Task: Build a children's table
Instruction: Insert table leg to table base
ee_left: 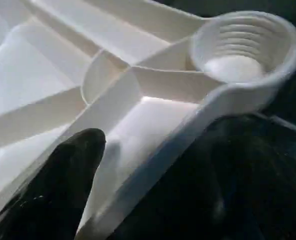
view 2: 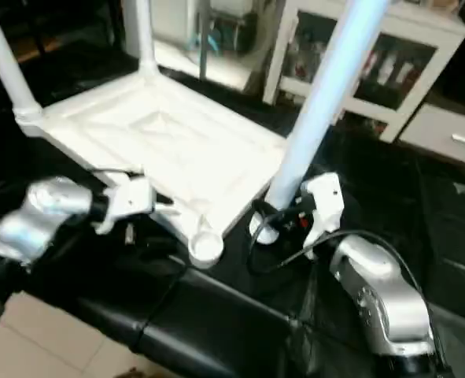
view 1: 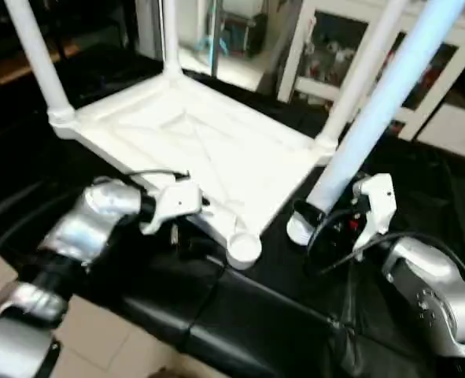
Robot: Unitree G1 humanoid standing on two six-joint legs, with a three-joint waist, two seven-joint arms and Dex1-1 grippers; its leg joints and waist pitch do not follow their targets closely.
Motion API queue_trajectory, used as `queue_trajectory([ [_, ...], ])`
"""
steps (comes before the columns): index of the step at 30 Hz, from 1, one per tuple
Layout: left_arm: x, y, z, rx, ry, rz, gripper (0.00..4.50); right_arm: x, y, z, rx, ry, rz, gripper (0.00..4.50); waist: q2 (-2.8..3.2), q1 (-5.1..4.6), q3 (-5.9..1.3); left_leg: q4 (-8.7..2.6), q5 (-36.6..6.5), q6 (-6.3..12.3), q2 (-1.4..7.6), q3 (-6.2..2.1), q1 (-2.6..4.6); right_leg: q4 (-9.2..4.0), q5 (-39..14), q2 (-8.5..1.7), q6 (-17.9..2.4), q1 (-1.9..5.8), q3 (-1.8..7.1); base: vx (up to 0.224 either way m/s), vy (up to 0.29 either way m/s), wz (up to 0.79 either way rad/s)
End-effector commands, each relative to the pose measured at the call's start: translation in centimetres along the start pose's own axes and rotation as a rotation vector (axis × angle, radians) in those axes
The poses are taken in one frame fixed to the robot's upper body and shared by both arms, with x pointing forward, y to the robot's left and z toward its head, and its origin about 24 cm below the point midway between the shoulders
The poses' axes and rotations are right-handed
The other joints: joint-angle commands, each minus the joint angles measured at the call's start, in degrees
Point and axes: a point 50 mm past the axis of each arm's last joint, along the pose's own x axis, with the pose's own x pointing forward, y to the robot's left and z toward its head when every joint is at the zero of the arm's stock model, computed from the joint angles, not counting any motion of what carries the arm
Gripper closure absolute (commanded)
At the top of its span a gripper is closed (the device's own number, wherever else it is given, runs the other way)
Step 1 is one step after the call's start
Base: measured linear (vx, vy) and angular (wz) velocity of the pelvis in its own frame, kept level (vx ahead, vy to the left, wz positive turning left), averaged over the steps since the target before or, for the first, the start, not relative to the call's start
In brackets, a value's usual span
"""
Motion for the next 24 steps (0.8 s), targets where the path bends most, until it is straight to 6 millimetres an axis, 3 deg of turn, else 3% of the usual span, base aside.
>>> queue_trajectory([
  [1, -0.3, 0.7, 1.0, -0.027, -0.075, 0.077, 0.1, -0.4, -0.2, 0.9, -0.025, -0.036, -0.029, 2.65, 1.62, 0.24, -4.07, -3.76, 0.5, 3.28, 7.04, -3.19, 0.81, -2.65, 7.3, -8.44, -12.3, 3.37, 5.19, 0.0, 0.0, 0.0],
  [2, -0.3, 0.6, 1.3, -0.089, -0.144, 0.139, 0.1, -0.5, -0.3, 1.0, -0.015, -0.05, -0.055, 2.65, 2.01, 0.27, -4.01, -3.79, -0.6, 2.52, 7.11, -3.31, 0.79, -2.64, 6.3, -8.38, -12.6, 3.38, 5.16, 0.0, 0.0, 0.0],
  [4, -0.6, 0.1, 1.8, -0.241, -0.345, 0.352, 0.1, -0.8, -0.6, 0.7, 0.01, -0.061, -0.188, 2.65, 1.47, 0.18, -3.74, -3.88, -3.2, 0.55, 7.42, -3.37, 0.27, -2.76, 4.1, -8.84, -13.9, 3.76, 5.36, 0.0, 0.0, 0.0],
  [5, -0.6, -0.1, 1.6, -0.26, -0.35, 0.383, 0.1, -0.9, -0.5, 0.6, 0.019, -0.064, -0.197, 2.65, 1.34, 0.18, -3.62, -3.95, -3.9, 0.44, 7.35, -3.22, 0.44, -3.09, 2.4, -8.74, -13.8, 3.65, 5.39, 0.0, 0.0, 0.0],
  [6, -0.5, -0.8, 1.1, -0.322, -0.356, 0.479, 0.1, -1.0, -0.2, 0.2, 0.046, -0.076, -0.222, 2.65, 1.7, 0.16, -3.52, -3.74, -5.5, 0.23, 7.15, -3.06, 0.48, -3.62, -1.5, -8.64, -13.4, 3.57, 5.51, 0.0, 0.0, 0.0],
  [8, -0.1, -2.6, 0.5, -0.45, -0.391, 0.606, 0.1, -1.3, 0.6, -1.0, 0.071, -0.037, -0.232, 2.65, 1.51, 0.3, -3.33, -3.74, -6.4, 0.7, 6.79, -3.01, 0.23, -4.44, -7.0, -8.45, -11.2, 3.73, 5.52, 0.0, 0.0, 0.0],
  [9, -0.1, -2.9, 0.3, -0.482, -0.389, 0.642, 0.1, -1.3, 0.7, -1.2, 0.077, -0.032, -0.231, 2.65, 1.21, 0.52, -2.93, -3.22, -6.9, 1.98, 6.34, -2.79, -0.32, -5.32, -10.9, -9.9, -11.0, 4.04, 6.24, 0.0, 0.0, 0.0],
  [10, 0.0, -3.5, 0.4, -0.525, -0.404, 0.685, 0.1, -1.3, 0.9, -1.5, 0.091, -0.028, -0.23, 2.65, 1.64, 1.45, -3.11, -0.46, -8.2, 0.56, 5.95, -0.71, 2.61, -8.33, -20.4, -9.9, -9.1, 2.0, 10.23, 0.0, 0.0, 0.0],
  [11, 0.0, -3.9, 0.5, -0.554, -0.416, 0.711, 0.1, -1.3, 1.1, -1.6, 0.1, -0.025, -0.23, 2.65, 0.92, 1.96, -2.75, 0.59, -9.9, -0.92, 5.18, -0.84, 2.24, -7.86, -23.3, -9.99, -9.2, 2.63, 11.98, 0.0, 0.0, 0.0],
  [12, 0.0, -4.1, 0.7, -0.563, -0.42, 0.741, 0.1, -1.2, 1.1, -1.7, 0.107, -0.027, -0.228, 2.65, 0.06, 3.23, -2.19, 2.61, -9.2, -1.05, 4.41, -2.45, -0.07, -8.91, -28.9, -11.76, -10.1, 4.94, 15.49, -0.035, 0.062, -0.51],
  [13, 0.0, -4.3, 1.0, -0.564, -0.427, 0.769, 0.1, -1.1, 1.2, -1.7, 0.113, -0.03, -0.226, 2.65, 0.32, 4.69, -1.94, 4.93, -9.2, -1.57, 3.76, -4.08, -0.41, -9.77, -32.9, -12.22, -11.0, 4.8, 18.82, -0.038, 0.112, -0.6],
  [14, 0.0, -4.5, 1.3, -0.573, -0.433, 0.781, 0.1, -1.0, 1.2, -1.6, 0.113, -0.033, -0.225, 2.65, 0.65, 5.36, -1.99, 5.42, -9.4, -1.83, 3.4, -4.66, -0.62, -9.72, -33.6, -11.74, -11.4, 4.79, 19.75, -0.038, 0.112, -0.6],
  [15, -0.2, -4.6, 1.5, -0.578, -0.425, 0.82, 0.1, -0.7, 1.3, -1.5, 0.115, -0.038, -0.223, 2.65, -0.03, 5.72, -1.73, 5.57, -10.2, -2.55, 2.25, -5.45, -0.63, -9.4, -33.8, -8.65, -11.6, 4.34, 20.91, -0.059, 0.156, -0.51],
  [16, -0.3, -4.7, 1.7, -0.582, -0.417, 0.848, 0.1, -0.6, 1.3, -1.4, 0.117, -0.041, -0.223, 2.65, -0.38, 5.06, -1.43, 3.57, -10.8, -2.61, 1.26, -4.93, 0.66, -9.15, -34.1, -4.47, -9.9, 2.73, 20.21, -0.033, 0.088, -0.25],
  [17, -0.3, -4.7, 1.7, -0.588, -0.417, 0.857, 0.1, -0.5, 1.3, -1.3, 0.116, -0.043, -0.221, 2.65, -0.16, 4.65, -1.52, 1.95, -11.5, -2.12, 0.95, -4.59, 1.51, -8.91, -34.3, -2.51, -8.3, 1.92, 19.78, -0.078, 0.206, -0.47],
  [18, -0.5, -4.9, 1.7, -0.59, -0.392, 0.887, 0.1, -0.2, 1.2, -1.0, 0.11, -0.048, -0.214, 2.65, 0.96, 3.77, -2.11, -3.59, -10.3, 4.64, 1.96, -5.5, 1.16, -6.31, -27.4, -0.93, -7.1, 0.95, 14.3, -0.076, 0.277, -0.15],
  [19, -0.5, -5.1, 1.6, -0.573, -0.371, 0.889, 0.1, -0.1, 1.1, -0.9, 0.1, -0.045, -0.209, 2.65, 1.58, 0.39, -2.51, -5.52, -18.5, 6.97, 4.38, -6.24, 3.57, -3.34, -21.2, 1.64, -6.7, -1.74, 9.29, -0.11, 0.413, -0.13],
  [20, -0.5, -5.2, 1.6, -0.563, -0.352, 0.894, 0.1, 0.0, 1.1, -0.8, 0.094, -0.041, -0.205, 2.65, 2.13, -0.94, -3.05, -6.3, -19.7, 6.34, 5.4, -7.23, 2.91, -1.62, -14.6, 1.55, -6.1, -1.17, 7.81, -0.064, 0.295, 0.09],
  [21, -0.6, -5.2, 1.6, -0.554, -0.338, 0.902, 0.1, 0.1, 1.1, -0.8, 0.09, -0.039, -0.204, 2.65, 3.14, -1.6, -3.31, -7.22, -20.8, 0.74, 6.57, -8.32, 1.38, 0.26, -3.3, 1.04, -3.5, -0.38, 5.96, -0.08, 0.259, 0.12],
  [22, -0.6, -5.2, 1.7, -0.553, -0.334, 0.912, 0.1, 0.1, 1.0, -0.7, 0.088, -0.04, -0.203, 2.65, 3.76, -2.47, -4.01, -6.99, -15.9, -6.28, 8.21, -9.98, 2.46, 0.5, 2.1, 0.61, -2.2, -0.17, 4.7, -0.061, 0.198, 0.13],
  [23, -0.6, -5.1, 1.7, -0.562, -0.334, 0.922, 0.1, 0.1, 0.9, -0.6, 0.09, -0.043, -0.205, 2.65, 4.04, -2.84, -3.58, -7.51, -12.6, -8.74, 9.67, -10.64, 1.97, 0.91, 1.5, 0.3, -1.2, -0.26, 4.38, -0.061, 0.198, 0.13],
  [24, -0.7, -4.9, 1.9, -0.571, -0.34, 0.939, 0.1, 0.2, 0.8, -0.5, 0.091, -0.044, -0.207, 2.65, 4.17, -3.21, -3.98, -7.79, -5.3, -10.5, 12.01, -12.44, 2.72, 3.0, -2.3, 0.1, 1.0, -1.56, 3.37, -0.033, 0.117, 0.04],
])
